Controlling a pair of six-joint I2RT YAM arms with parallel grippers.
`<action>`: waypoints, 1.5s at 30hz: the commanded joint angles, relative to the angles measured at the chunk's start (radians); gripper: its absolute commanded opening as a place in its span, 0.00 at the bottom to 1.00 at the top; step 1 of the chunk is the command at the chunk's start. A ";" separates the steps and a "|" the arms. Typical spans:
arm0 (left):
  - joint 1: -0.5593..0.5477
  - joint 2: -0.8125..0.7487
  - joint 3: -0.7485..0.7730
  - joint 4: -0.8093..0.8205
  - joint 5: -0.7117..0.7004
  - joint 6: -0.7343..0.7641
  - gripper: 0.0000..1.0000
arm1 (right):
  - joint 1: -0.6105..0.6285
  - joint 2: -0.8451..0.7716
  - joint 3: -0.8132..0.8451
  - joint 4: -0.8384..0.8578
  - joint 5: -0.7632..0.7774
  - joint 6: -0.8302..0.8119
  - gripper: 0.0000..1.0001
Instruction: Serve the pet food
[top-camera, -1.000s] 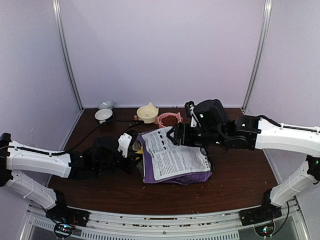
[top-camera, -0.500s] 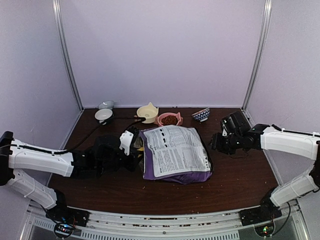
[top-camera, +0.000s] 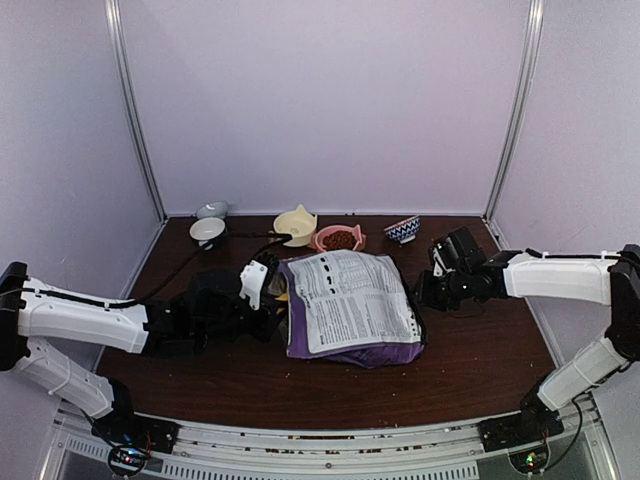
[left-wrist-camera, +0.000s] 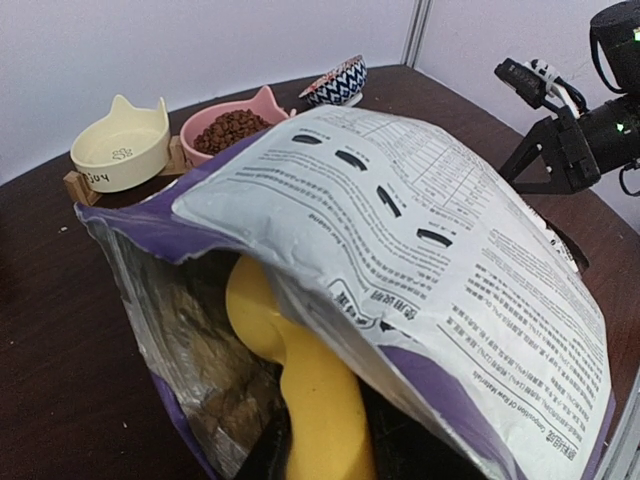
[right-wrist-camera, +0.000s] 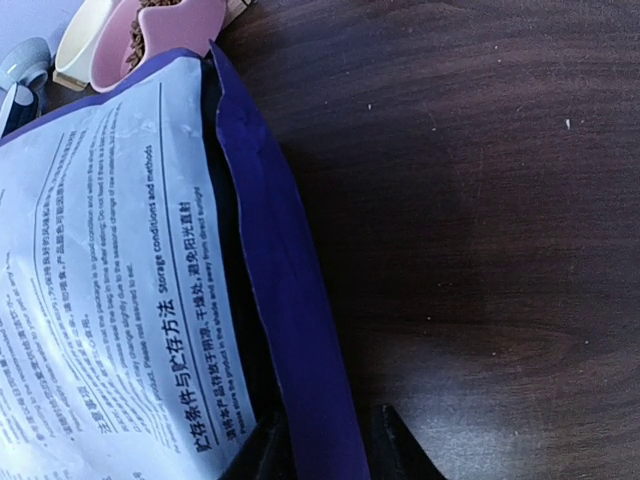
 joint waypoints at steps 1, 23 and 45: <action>-0.001 0.020 0.045 0.151 -0.020 0.035 0.00 | -0.006 0.043 0.037 0.039 -0.047 -0.054 0.26; -0.001 0.370 0.288 0.264 -0.132 0.216 0.00 | -0.003 0.077 0.001 0.167 -0.249 -0.101 0.00; 0.001 0.478 0.525 -0.363 0.492 0.297 0.00 | -0.003 0.051 -0.044 0.238 -0.213 -0.036 0.00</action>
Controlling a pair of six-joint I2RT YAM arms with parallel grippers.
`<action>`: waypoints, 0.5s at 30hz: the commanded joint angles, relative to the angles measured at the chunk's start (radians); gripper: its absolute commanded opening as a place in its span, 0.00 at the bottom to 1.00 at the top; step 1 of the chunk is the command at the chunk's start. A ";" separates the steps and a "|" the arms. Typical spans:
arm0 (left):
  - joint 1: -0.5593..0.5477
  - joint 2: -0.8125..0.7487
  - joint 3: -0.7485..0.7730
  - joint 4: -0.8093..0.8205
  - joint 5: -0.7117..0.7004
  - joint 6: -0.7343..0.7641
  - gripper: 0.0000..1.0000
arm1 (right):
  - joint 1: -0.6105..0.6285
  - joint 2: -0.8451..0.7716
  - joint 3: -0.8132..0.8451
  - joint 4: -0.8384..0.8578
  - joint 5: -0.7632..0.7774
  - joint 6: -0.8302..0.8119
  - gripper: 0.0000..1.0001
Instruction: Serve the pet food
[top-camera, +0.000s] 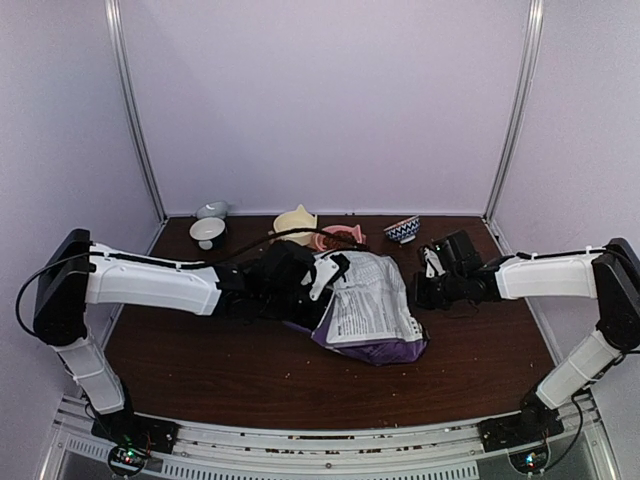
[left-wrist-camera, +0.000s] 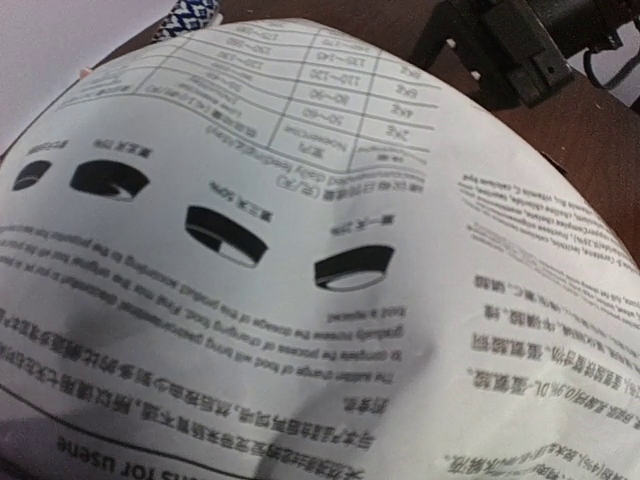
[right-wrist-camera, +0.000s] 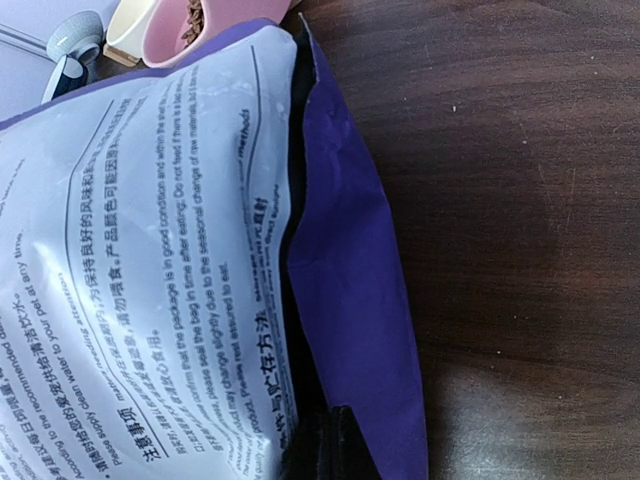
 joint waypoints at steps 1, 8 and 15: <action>-0.013 0.065 0.043 -0.050 0.276 0.088 0.00 | 0.017 -0.021 -0.013 0.062 -0.055 0.025 0.00; -0.012 0.127 0.116 -0.101 0.445 0.147 0.00 | 0.017 -0.034 -0.026 0.068 -0.042 0.034 0.00; -0.012 0.116 0.125 -0.173 0.582 0.180 0.00 | 0.015 -0.057 -0.023 -0.013 0.081 0.032 0.00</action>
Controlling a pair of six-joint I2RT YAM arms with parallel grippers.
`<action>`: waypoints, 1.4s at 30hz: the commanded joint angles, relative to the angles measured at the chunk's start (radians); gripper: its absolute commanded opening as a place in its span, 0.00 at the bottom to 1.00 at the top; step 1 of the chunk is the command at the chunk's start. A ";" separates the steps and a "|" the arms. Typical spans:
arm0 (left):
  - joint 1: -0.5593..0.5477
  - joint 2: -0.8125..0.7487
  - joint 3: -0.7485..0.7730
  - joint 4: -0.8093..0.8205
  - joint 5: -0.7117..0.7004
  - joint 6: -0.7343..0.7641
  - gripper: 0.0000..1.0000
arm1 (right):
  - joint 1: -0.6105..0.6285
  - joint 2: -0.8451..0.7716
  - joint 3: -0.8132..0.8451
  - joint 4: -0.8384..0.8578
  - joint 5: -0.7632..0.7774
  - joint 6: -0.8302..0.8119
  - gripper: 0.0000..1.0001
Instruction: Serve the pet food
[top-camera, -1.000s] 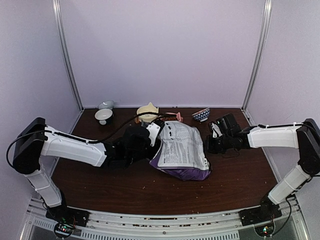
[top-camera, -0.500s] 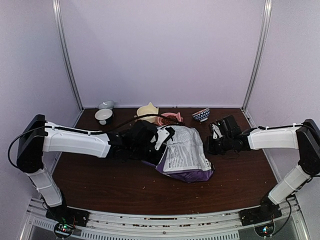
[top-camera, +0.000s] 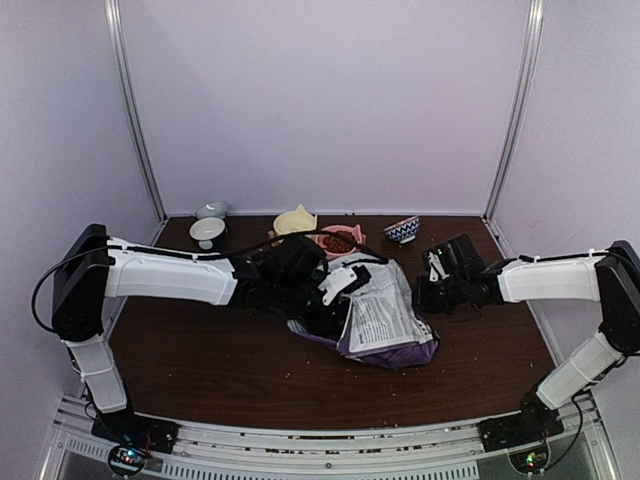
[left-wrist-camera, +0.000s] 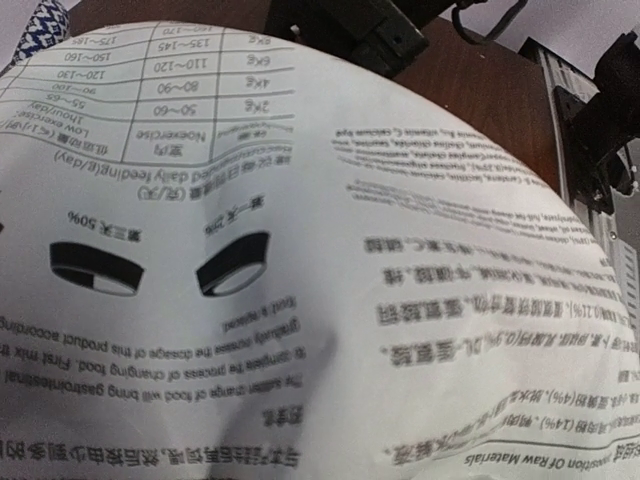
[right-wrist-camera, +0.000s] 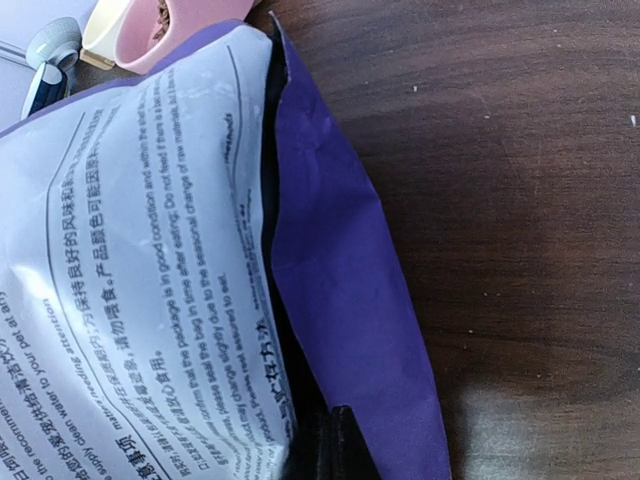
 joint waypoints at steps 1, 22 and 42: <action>-0.032 0.011 0.000 -0.086 0.266 0.046 0.00 | 0.015 -0.045 0.005 -0.018 0.092 0.011 0.00; 0.083 -0.203 -0.166 0.107 0.603 -0.260 0.00 | -0.001 -0.084 -0.007 -0.161 0.316 0.032 0.00; 0.165 -0.348 -0.331 0.388 0.508 -0.719 0.00 | -0.016 -0.246 0.069 -0.320 0.310 -0.088 0.39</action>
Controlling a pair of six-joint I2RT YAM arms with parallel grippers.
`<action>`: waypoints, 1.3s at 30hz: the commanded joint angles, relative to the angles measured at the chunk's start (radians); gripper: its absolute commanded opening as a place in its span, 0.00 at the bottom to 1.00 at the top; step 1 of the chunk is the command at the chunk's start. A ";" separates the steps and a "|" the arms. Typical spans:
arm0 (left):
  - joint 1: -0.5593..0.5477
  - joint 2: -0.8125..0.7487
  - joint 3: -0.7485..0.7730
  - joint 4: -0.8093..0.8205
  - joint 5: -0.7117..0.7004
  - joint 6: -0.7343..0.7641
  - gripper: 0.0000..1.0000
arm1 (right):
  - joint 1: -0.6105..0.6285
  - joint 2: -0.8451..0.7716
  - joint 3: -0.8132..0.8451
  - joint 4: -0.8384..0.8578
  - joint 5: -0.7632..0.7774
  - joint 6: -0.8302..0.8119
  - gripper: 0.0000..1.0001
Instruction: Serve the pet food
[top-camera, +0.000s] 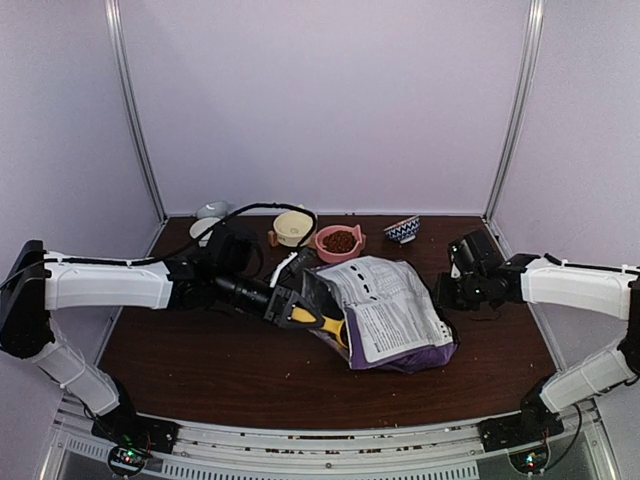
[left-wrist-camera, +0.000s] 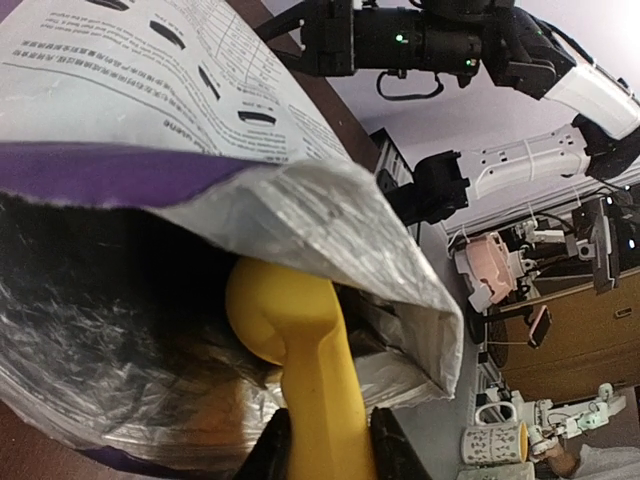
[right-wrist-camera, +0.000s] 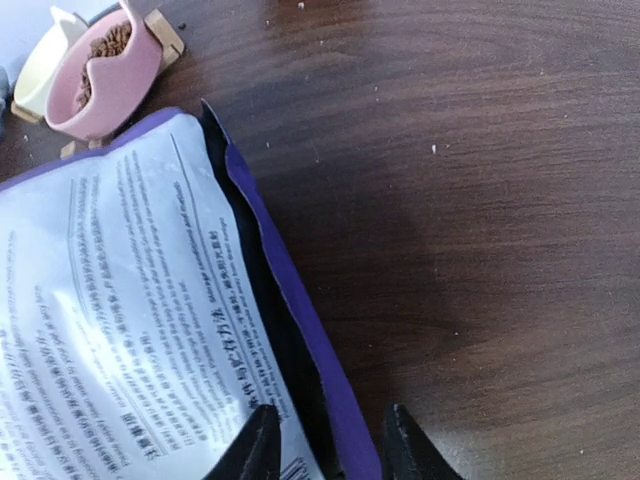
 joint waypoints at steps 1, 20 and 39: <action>0.006 -0.013 -0.015 0.237 0.025 -0.146 0.00 | -0.002 -0.101 0.087 -0.108 0.018 -0.095 0.47; 0.012 -0.012 -0.016 0.271 0.010 -0.214 0.00 | 0.459 -0.034 0.447 -0.118 -0.071 -0.131 0.75; 0.045 -0.111 -0.149 0.404 -0.081 -0.354 0.00 | 0.501 0.093 0.507 -0.181 0.087 -0.039 0.00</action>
